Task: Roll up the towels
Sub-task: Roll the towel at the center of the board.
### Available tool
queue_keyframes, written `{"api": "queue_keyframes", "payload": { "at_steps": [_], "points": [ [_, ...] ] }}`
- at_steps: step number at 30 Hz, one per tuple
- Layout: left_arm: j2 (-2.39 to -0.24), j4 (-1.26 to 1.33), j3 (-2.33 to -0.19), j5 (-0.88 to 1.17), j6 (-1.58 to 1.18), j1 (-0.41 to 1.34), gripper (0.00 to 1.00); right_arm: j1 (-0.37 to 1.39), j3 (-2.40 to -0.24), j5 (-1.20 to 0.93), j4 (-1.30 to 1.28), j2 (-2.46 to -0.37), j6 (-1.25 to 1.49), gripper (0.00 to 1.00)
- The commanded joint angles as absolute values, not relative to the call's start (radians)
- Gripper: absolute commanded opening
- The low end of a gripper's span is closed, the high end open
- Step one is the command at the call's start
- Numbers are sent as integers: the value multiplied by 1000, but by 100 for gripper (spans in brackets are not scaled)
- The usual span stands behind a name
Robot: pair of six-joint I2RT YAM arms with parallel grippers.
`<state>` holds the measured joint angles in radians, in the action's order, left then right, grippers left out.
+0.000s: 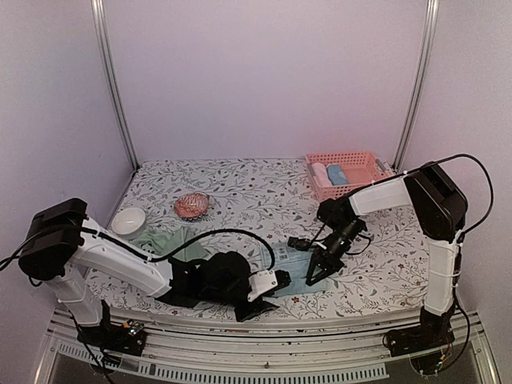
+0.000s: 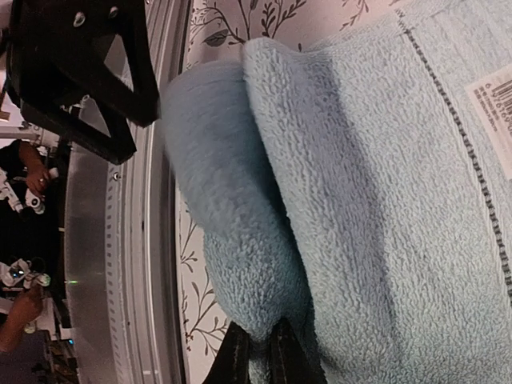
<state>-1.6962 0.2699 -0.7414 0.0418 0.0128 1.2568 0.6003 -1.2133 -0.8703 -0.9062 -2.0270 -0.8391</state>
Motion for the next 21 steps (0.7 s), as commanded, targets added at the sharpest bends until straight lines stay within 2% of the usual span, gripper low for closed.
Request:
{"api": "queue_keyframes", "payload": {
  "at_steps": [1, 8, 15, 21],
  "points": [
    [-1731, 325, -813, -156, 249, 1317, 42, 585, -1296, -932, -1119, -2160, -897, 3],
    [-1840, 288, -921, -258, 445, 1343, 43, 583, -1314, -898, -1098, -2200, -870, 4],
    [-1953, 204, -1010, -267, 470, 1322, 44, 583, -1312, -913, -1092, -2204, -870, 4],
    [-2050, 178, -1064, -337, 454, 1313, 37, 582, -1311, -925, -1088, -2217, -871, 4]
  ]
}}
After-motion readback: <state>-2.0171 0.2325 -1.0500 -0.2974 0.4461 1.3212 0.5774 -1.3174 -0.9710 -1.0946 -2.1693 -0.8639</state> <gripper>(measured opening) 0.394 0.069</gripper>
